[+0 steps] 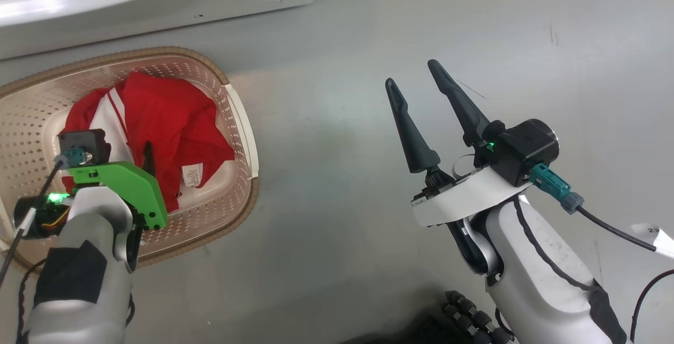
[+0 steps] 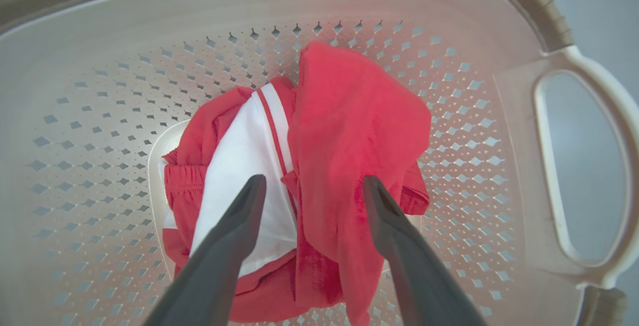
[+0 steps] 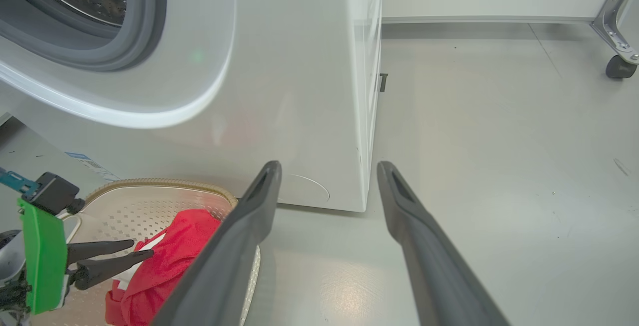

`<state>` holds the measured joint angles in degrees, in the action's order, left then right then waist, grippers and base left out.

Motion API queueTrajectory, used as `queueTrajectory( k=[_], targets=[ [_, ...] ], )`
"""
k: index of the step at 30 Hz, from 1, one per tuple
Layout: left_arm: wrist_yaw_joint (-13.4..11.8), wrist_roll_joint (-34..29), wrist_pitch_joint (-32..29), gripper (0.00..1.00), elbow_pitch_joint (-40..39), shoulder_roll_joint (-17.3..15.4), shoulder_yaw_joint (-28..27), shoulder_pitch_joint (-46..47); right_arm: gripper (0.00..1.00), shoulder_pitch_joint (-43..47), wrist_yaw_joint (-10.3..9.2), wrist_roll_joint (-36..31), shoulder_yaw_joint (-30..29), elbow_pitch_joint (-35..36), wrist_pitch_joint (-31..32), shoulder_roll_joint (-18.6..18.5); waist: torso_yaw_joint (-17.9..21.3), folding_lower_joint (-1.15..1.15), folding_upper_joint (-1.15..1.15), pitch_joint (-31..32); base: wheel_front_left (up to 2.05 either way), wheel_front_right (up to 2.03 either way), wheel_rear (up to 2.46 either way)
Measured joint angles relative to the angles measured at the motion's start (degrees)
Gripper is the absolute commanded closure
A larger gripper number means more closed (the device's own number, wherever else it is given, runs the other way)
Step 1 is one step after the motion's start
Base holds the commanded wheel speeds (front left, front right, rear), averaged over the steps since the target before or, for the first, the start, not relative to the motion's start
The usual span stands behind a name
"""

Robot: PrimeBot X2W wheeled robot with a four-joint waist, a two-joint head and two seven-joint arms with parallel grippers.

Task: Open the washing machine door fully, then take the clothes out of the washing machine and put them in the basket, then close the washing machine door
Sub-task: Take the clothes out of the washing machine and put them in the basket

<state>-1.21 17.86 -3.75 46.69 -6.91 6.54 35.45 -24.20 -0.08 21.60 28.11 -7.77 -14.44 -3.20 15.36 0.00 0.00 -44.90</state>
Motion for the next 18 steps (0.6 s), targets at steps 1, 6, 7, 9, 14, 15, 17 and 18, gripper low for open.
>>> queueTrajectory(
  k=[1,6,7,9,14,15,17,18],
  targets=[
    [0.02,-0.46,0.62,0.00,0.46,0.07,0.56,0.00,0.00,0.01,0.00,0.00,-0.29,-0.15,0.00,0.00,-0.14,0.00,0.00,0.47,0.00,0.00,0.00],
    [0.60,-0.77,3.23,0.00,3.09,1.65,1.18,-0.45,0.00,0.07,-0.01,-0.05,-1.55,-1.83,0.00,-0.02,-1.10,0.00,0.00,3.21,0.00,0.00,0.00],
    [0.69,-0.83,4.14,0.00,3.22,1.92,1.36,-0.67,0.00,0.10,-0.01,-0.05,-1.71,-2.13,0.00,-0.02,-1.34,0.00,0.00,3.84,0.00,0.00,0.00],
    [1.63,-1.01,5.65,0.00,3.39,2.30,2.10,-1.18,0.00,0.27,-0.03,-0.16,-2.19,-2.61,0.00,-0.01,-1.83,0.00,0.00,5.14,0.00,0.00,0.00],
    [3.02,-1.05,10.43,0.00,3.12,3.15,2.72,-2.37,0.00,1.49,-0.05,-0.66,-3.77,-3.79,0.00,-0.03,-3.28,0.00,0.00,8.69,0.00,0.00,0.00],
    [3.04,-1.04,11.54,0.00,2.82,3.23,2.68,-2.60,0.00,1.70,-0.05,-0.79,-3.99,-4.02,0.00,-0.05,-3.61,0.00,0.00,9.45,0.00,0.00,0.00],
    [3.02,-1.08,13.54,0.00,2.43,3.26,2.72,-3.05,0.00,2.24,-0.08,-0.99,-4.71,-4.26,0.00,-0.09,-4.28,0.00,0.00,10.96,0.00,0.00,0.00],
    [3.02,-1.26,14.38,0.00,2.24,3.27,2.75,-3.28,0.00,2.58,-0.11,-1.03,-5.19,-4.35,0.00,-0.15,-4.61,0.00,0.00,11.71,0.00,0.00,0.00]
  ],
)
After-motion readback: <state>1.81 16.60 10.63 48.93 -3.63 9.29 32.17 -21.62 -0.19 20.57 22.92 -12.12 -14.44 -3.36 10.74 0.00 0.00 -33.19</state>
